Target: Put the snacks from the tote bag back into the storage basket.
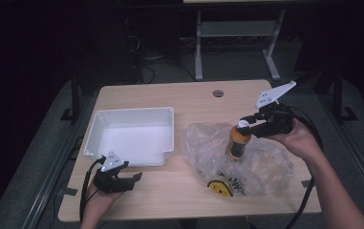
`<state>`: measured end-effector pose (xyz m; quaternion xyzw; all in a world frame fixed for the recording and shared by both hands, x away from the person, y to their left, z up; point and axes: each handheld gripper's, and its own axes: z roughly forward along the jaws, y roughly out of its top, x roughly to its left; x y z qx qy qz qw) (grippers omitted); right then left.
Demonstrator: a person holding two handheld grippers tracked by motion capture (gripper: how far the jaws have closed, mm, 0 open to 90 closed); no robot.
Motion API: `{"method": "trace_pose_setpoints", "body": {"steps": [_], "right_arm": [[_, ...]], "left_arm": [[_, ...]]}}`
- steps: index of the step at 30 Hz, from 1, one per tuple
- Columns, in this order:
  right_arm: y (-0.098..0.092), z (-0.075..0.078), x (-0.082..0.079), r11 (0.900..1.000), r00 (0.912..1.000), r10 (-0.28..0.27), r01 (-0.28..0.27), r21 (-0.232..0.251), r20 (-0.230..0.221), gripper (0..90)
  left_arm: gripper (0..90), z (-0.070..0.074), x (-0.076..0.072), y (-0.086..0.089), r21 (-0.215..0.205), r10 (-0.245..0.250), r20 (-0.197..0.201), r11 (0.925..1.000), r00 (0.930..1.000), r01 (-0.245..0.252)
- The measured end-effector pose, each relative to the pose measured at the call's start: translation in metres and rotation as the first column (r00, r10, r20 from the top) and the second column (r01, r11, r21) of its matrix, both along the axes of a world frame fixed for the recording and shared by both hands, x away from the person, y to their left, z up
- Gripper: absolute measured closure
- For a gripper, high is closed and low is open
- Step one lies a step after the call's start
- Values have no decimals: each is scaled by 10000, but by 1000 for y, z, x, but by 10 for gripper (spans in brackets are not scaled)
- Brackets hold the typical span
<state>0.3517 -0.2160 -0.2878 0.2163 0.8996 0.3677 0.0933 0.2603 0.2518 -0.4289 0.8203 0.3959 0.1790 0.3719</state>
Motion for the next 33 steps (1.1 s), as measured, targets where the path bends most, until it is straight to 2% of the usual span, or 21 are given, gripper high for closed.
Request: {"method": "trace_pose_setpoints", "body": {"steps": [4, 7, 11, 23, 29, 33], "right_arm": [[0, 10, -1, 9998, 9999, -88, 86, 167, 78, 588], [1, 17, -1, 9997, 9999, -134, 132, 221, 86, 588], [3, 25, 0, 9996, 9998, -192, 191, 230, 33, 588], [17, 51, 2, 9996, 9996, -267, 266, 100, 108, 588], [24, 56, 5, 9992, 9994, -328, 326, 219, 74, 588], [31, 60, 6, 9995, 9996, -281, 280, 124, 61, 588]], "left_arm": [[316, 0, 0, 0, -223, 108, -91, 9997, 9999, -110], [315, 0, 1, 1, -68, 11, -40, 10000, 10000, -11], [316, -1, 1, 1, -183, 98, -53, 9998, 9999, -99], [317, -2, 2, 4, -49, 227, -110, 9997, 9997, -227], [316, -1, 2, 6, -43, 325, -92, 9995, 9994, -326], [317, -1, 2, 7, -40, 364, -32, 9993, 9993, -364]]}}
